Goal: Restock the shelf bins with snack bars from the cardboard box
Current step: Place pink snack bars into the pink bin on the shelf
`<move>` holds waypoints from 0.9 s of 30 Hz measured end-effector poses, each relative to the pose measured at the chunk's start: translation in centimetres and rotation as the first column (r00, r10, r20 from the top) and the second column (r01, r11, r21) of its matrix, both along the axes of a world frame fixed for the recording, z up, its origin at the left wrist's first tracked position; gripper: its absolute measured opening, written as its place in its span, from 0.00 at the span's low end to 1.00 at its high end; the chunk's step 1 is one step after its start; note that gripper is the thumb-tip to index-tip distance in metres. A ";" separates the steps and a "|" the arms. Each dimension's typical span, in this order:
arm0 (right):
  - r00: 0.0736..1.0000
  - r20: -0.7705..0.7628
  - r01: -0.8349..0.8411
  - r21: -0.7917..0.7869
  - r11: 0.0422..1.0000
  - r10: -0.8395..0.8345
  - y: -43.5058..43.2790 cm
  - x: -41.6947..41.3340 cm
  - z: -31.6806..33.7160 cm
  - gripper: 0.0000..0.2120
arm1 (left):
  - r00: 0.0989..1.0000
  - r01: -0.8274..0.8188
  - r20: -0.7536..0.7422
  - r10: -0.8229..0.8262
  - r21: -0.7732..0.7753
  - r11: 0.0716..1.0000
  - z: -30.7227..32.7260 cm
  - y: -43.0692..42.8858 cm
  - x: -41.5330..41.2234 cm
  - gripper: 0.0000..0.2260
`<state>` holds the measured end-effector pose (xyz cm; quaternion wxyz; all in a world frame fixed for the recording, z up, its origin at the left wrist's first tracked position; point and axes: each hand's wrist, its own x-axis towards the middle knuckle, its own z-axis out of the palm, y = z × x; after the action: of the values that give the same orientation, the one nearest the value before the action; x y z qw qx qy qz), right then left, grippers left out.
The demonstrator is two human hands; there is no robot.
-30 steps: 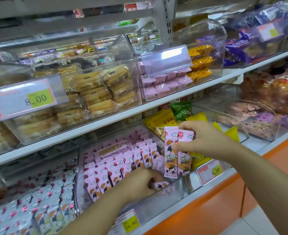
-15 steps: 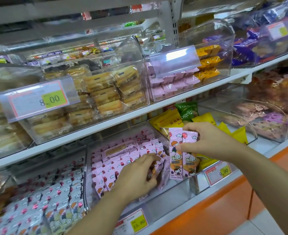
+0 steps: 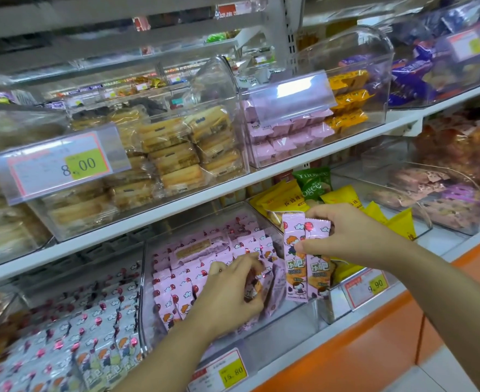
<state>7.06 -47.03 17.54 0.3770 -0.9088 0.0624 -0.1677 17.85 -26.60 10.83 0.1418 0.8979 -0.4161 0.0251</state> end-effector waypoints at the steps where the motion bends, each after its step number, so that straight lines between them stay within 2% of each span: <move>1: 1.000 0.002 0.003 0.000 1.000 -0.003 0.0 0.0 0.0 0.31 | 1.000 -0.012 -0.025 0.012 0.000 1.000 0.0 0.0 -0.1 0.15; 5: 1.000 0.003 -0.012 0.011 1.000 0.012 0.0 0.2 -0.2 0.30 | 0.999 -0.022 -0.043 0.022 -0.011 1.000 0.2 0.2 -0.4 0.15; 8: 0.999 -0.003 -0.051 0.015 0.999 0.051 0.3 0.3 -0.2 0.19 | 1.000 -0.007 0.002 0.007 -0.025 1.000 0.4 -0.1 -0.8 0.21; 10: 0.998 0.006 -0.065 0.026 0.998 0.065 0.3 0.5 -0.2 0.16 | 0.999 0.022 0.030 -0.021 -0.031 0.999 0.4 -0.2 -0.8 0.24; 14: 0.997 0.015 -0.080 0.040 0.996 0.079 0.4 0.5 -0.3 0.17 | 0.997 0.061 0.045 -0.059 -0.046 0.997 0.6 -0.3 -0.8 0.26; 20: 0.998 -0.002 -0.068 0.014 0.998 0.068 0.1 0.8 -0.5 0.22 | 0.998 -0.036 -0.050 0.028 -0.164 0.986 0.1 0.0 -0.4 0.19; 23: 0.997 0.011 -0.077 0.004 0.997 0.077 -0.1 1.0 -0.7 0.21 | 0.989 -0.082 0.125 0.082 -0.006 0.997 0.0 0.0 0.3 0.19; 25: 0.999 0.013 -0.049 -0.013 0.999 0.049 -0.1 1.0 -0.7 0.28 | 0.960 -0.140 0.259 0.103 0.132 0.981 -0.1 -0.1 0.9 0.24; 27: 1.000 0.013 -0.028 -0.019 0.999 0.028 -0.1 0.8 -0.7 0.31 | 0.932 -0.191 0.344 0.114 0.200 0.961 -0.4 0.0 1.2 0.27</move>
<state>7.89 -47.12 16.88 0.3710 -0.9119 0.0457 -0.1691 19.06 -26.61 10.45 -0.0369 0.9211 -0.3624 0.1371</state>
